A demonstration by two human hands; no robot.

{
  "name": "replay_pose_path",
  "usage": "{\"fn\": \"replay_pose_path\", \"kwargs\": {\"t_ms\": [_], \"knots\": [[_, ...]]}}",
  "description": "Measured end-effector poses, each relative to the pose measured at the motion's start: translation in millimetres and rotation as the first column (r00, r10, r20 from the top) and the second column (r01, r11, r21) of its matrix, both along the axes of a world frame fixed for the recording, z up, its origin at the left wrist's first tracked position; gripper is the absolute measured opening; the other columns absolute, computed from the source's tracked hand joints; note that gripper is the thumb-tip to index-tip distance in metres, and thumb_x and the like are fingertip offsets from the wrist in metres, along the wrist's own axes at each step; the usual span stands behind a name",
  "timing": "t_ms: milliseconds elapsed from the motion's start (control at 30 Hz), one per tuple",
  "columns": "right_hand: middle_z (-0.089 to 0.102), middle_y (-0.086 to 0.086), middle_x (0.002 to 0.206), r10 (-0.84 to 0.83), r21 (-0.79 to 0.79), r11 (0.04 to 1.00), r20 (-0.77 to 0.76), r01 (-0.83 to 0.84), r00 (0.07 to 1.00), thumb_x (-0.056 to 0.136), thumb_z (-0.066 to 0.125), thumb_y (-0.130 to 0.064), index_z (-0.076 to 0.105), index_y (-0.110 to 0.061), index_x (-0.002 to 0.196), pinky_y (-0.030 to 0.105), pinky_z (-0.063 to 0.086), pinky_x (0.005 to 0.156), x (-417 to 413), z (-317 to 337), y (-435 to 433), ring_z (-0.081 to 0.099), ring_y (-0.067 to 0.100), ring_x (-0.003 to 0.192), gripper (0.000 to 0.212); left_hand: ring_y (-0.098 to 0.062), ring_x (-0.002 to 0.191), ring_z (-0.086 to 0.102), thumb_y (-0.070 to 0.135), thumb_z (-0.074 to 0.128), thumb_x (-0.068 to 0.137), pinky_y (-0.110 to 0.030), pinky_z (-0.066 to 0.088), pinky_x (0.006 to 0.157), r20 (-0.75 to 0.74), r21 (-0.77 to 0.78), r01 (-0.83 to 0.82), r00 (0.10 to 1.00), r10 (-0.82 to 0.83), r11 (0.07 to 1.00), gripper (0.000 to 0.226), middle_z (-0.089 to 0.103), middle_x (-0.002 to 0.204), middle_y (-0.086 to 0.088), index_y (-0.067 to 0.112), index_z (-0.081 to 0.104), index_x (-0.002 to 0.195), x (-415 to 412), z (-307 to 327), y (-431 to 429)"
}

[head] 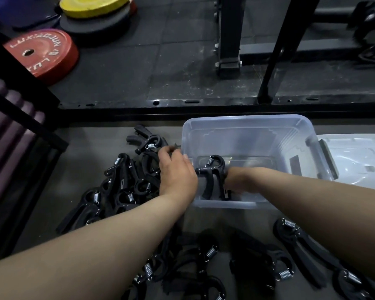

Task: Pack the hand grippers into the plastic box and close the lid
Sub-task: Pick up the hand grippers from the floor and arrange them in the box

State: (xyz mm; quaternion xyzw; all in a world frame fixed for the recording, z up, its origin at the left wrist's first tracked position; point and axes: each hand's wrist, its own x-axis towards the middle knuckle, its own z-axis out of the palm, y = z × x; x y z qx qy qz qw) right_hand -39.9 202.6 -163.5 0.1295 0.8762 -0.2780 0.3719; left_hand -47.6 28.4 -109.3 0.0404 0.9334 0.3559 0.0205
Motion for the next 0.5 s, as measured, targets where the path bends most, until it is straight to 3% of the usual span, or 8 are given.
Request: {"fn": "replay_pose_path", "kwargs": {"t_ms": [100,167,233,333,433,500], "knots": [[0.068,0.014,0.102,0.016,-0.014,1.000,0.048,-0.015,0.999,0.085,0.049,-0.012,0.063,-0.006,0.112,0.039,0.055,0.073,1.1,-2.4,7.7,0.067,0.032,0.087,0.031,-0.025,0.118,0.046,0.027,0.036,0.102,-0.034,0.037,0.106,-0.002,0.011,-0.002,1.000,0.002,1.000,0.027,0.026,0.140,-0.004,0.008,0.054,0.108,0.0,-0.4,0.6],[0.064,0.008,0.094,0.014,-0.035,0.999,0.111,-0.010,0.994,0.088,0.049,-0.015,0.059,-0.008,0.116,0.036,0.054,0.069,3.6,2.4,8.5,0.064,0.029,0.083,0.031,-0.024,0.117,0.046,0.027,0.036,0.102,-0.029,0.036,0.103,-0.002,0.008,-0.005,1.000,0.005,1.000,0.027,0.025,0.141,-0.004,0.008,0.054,0.108,-0.2,-0.1,0.8],[0.063,0.005,0.099,0.053,0.000,0.999,0.093,-0.053,0.994,0.092,0.046,-0.015,0.058,-0.011,0.119,0.033,0.056,0.076,6.0,13.4,5.3,0.063,0.028,0.090,0.030,-0.025,0.116,0.047,0.026,0.036,0.102,-0.030,0.036,0.103,0.001,0.005,0.000,1.000,0.000,1.000,0.027,0.026,0.141,-0.004,0.007,0.054,0.108,-0.2,0.2,1.5],[0.066,0.016,0.111,0.122,0.131,0.986,-0.165,-0.100,0.979,0.091,0.046,-0.011,0.063,-0.004,0.112,0.030,0.050,0.080,9.0,34.9,-1.9,0.062,0.033,0.102,0.028,-0.030,0.115,0.049,0.023,0.037,0.101,-0.035,0.037,0.106,-0.009,0.003,0.003,1.000,-0.003,1.000,0.026,0.027,0.142,-0.010,0.004,0.053,0.109,0.3,1.8,1.8],[0.070,0.010,0.100,0.019,-0.008,1.000,-0.403,-0.024,0.915,0.086,0.053,-0.010,0.068,-0.008,0.103,0.032,0.051,0.080,27.0,64.6,-5.5,0.065,0.027,0.094,0.022,-0.032,0.121,0.046,0.022,0.035,0.101,-0.035,0.033,0.109,0.015,-0.041,0.019,1.000,-0.018,0.999,0.032,0.026,0.148,-0.012,0.000,0.052,0.116,-0.1,4.1,2.0],[0.068,0.003,0.093,-0.060,-0.128,0.992,-0.584,-0.019,0.809,0.085,0.058,-0.013,0.068,-0.012,0.100,0.032,0.051,0.080,50.1,82.4,-7.9,0.063,0.018,0.085,0.018,-0.035,0.126,0.043,0.022,0.033,0.102,-0.036,0.031,0.110,0.007,-0.058,0.029,1.000,-0.028,0.998,0.035,0.026,0.151,-0.014,-0.002,0.050,0.121,-0.1,5.1,1.2]]}}
